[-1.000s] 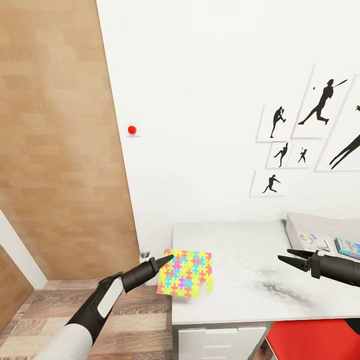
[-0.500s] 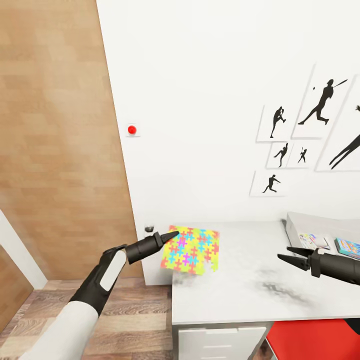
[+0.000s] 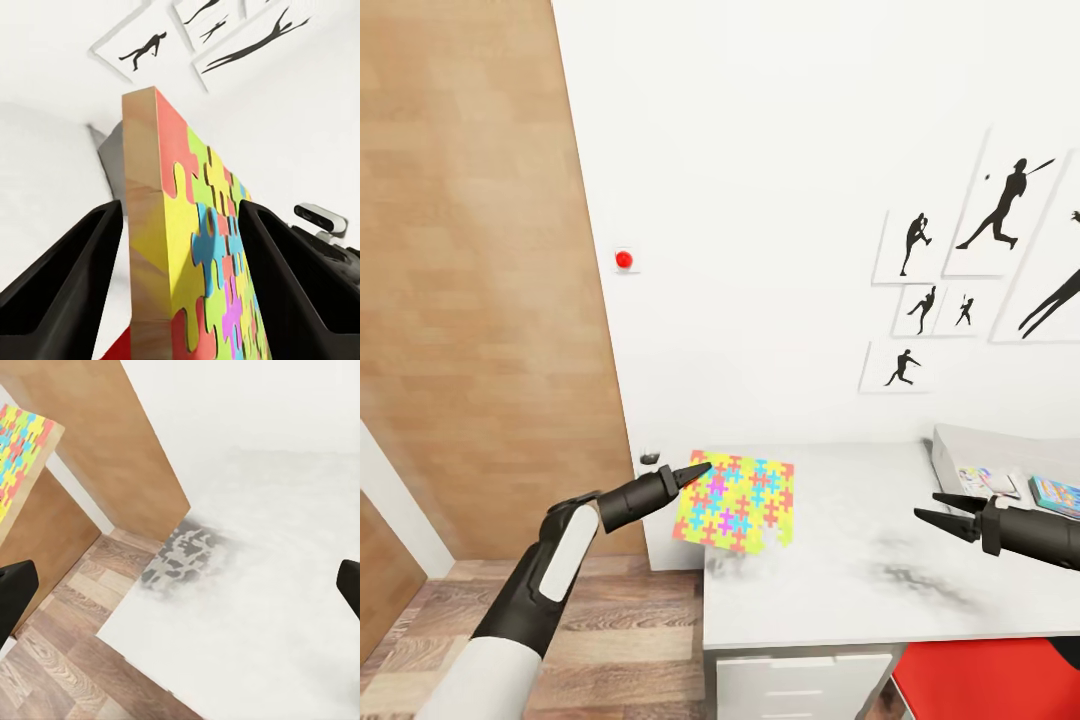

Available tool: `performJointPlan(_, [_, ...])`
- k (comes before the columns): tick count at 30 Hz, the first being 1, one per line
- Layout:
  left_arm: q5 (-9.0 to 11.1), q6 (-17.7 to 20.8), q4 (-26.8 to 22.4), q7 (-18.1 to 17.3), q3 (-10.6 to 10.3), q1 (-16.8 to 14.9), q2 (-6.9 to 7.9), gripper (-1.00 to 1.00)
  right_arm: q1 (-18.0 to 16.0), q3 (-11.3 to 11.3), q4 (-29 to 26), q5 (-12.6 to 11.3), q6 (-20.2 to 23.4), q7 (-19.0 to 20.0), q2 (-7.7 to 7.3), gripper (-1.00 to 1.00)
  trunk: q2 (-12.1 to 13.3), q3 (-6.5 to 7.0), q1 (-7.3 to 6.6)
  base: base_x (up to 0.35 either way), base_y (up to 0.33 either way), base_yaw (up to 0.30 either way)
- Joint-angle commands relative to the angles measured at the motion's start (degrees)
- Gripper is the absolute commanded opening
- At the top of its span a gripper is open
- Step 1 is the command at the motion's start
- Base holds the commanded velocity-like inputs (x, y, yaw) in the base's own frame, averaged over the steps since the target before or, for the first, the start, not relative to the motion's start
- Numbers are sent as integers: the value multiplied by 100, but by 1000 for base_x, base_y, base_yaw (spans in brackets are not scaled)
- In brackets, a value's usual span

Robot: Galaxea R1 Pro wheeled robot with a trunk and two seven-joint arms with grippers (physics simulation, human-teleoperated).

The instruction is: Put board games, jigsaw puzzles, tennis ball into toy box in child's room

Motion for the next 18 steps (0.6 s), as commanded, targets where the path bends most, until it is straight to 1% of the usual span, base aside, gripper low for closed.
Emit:
performJointPlan(1, [19, 32, -2, 2, 3, -5, -2, -100, -5, -2, 1, -18, 32, 7, -2, 100, -13, -13, 4, 0, -31, 0])
performJointPlan(2, [12, 46, -59, 62, 28, 22, -2, -100, -2, -2, -7, -19, 33, 6, -1, 100, -13, -13, 4, 0, -146, 0])
performJointPlan(8, [-8, 54, -99, 104, 43, 41, -3, -100, 0, -2, -18, -21, 33, 6, -1, 100, -13, -13, 4, 0, -209, 0])
performJointPlan(13, [-22, 54, -117, 117, 35, 47, -4, -100, 4, -3, -23, -27, 27, 10, -3, 100, -13, -13, 4, 0, -258, 0])
performJointPlan(18, [-22, 54, -123, 117, 47, 50, -4, -100, 20, -11, -58, -33, 30, 52, -35, 100, -13, -13, 4, 0, -274, 0])
